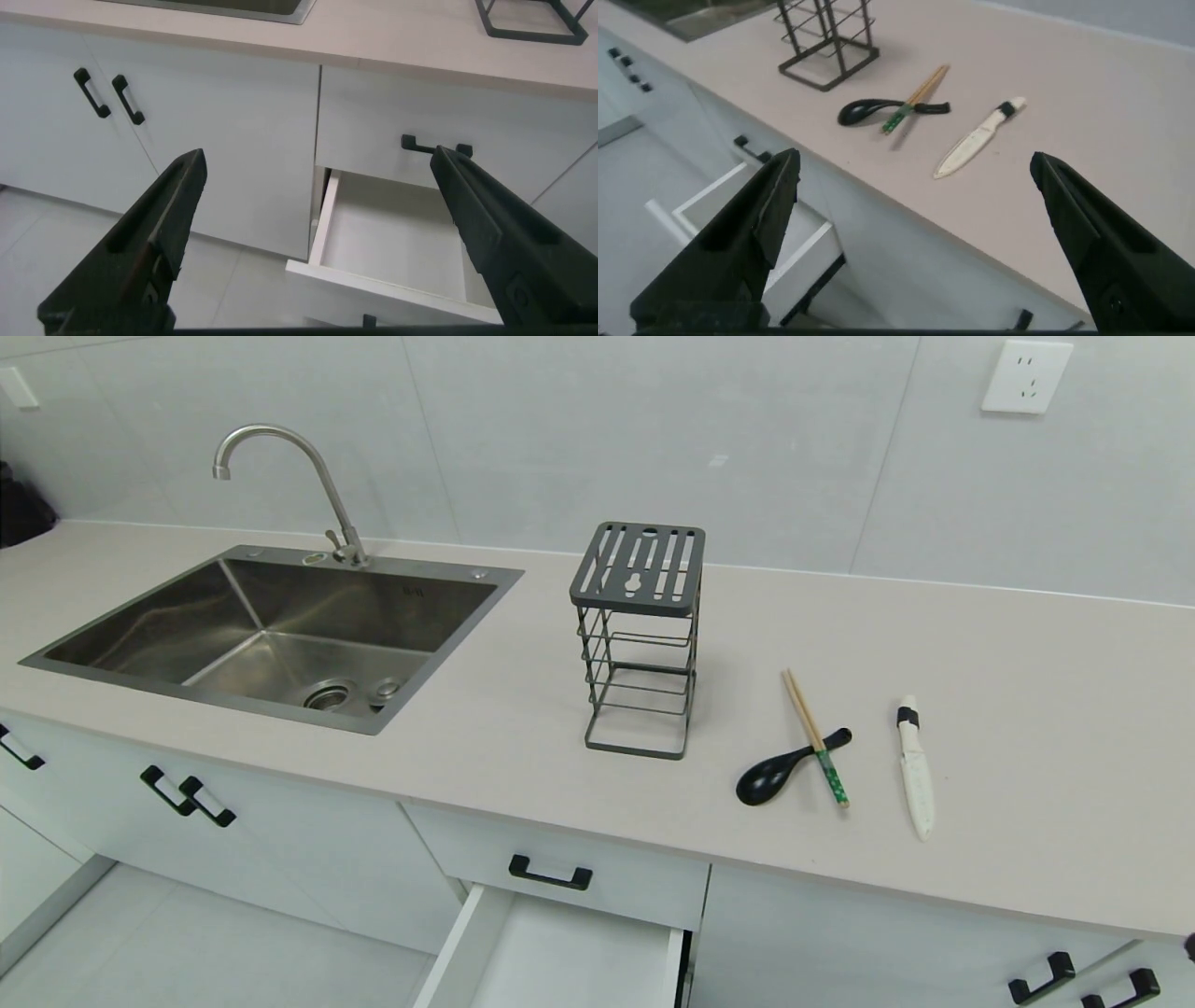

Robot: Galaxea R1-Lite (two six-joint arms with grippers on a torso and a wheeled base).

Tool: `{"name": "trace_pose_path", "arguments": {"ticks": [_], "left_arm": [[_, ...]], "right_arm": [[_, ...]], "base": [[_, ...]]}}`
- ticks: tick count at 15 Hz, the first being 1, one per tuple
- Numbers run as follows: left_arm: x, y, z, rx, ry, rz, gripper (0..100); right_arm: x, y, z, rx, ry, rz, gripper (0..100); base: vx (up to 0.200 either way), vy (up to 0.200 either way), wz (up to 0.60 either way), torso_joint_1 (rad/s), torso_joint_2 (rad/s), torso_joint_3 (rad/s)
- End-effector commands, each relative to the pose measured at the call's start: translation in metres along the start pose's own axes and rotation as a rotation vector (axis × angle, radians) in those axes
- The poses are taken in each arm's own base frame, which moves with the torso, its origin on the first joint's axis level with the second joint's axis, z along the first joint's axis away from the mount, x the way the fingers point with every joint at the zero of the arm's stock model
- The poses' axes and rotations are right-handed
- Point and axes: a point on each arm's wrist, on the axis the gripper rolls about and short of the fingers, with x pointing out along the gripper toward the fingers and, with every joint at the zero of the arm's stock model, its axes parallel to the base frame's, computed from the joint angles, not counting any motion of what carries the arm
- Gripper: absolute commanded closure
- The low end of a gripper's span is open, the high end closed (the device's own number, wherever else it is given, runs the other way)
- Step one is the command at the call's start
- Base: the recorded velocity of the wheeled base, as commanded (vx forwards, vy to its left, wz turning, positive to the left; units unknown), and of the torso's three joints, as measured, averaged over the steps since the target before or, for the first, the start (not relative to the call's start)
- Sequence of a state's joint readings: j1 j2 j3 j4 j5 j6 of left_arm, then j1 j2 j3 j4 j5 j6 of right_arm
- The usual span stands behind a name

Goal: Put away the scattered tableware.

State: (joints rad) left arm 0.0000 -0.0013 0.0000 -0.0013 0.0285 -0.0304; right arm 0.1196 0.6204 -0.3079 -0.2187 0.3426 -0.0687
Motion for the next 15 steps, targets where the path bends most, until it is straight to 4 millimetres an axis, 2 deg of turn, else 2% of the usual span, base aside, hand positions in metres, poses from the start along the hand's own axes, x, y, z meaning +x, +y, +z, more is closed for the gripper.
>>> {"name": "trace_pose_path", "arguments": {"ticks": [1, 6, 11, 15], "left_arm": [[0.0, 0.0, 0.0, 0.0, 0.001, 0.001, 0], [0.0, 0.0, 0.0, 0.0, 0.001, 0.001, 0], [0.0, 0.0, 0.0, 0.0, 0.001, 0.001, 0], [0.0, 0.0, 0.0, 0.0, 0.001, 0.001, 0]], "right_arm": [[0.042, -0.011, -0.001, 0.026, 0.176, 0.052, 0], [0.086, -0.024, -0.004, 0.011, 0.285, 0.07, 0], [0.111, -0.017, -0.003, -0.007, 0.33, 0.115, 0], [0.143, -0.006, 0.008, -0.042, 0.347, 0.156, 0]], "base": [[0.0, 0.0, 0.0, 0.0, 0.0, 0.0], [0.0, 0.0, 0.0, 0.0, 0.0, 0.0], [0.0, 0.0, 0.0, 0.0, 0.0, 0.0], [0.0, 0.0, 0.0, 0.0, 0.0, 0.0]]}}
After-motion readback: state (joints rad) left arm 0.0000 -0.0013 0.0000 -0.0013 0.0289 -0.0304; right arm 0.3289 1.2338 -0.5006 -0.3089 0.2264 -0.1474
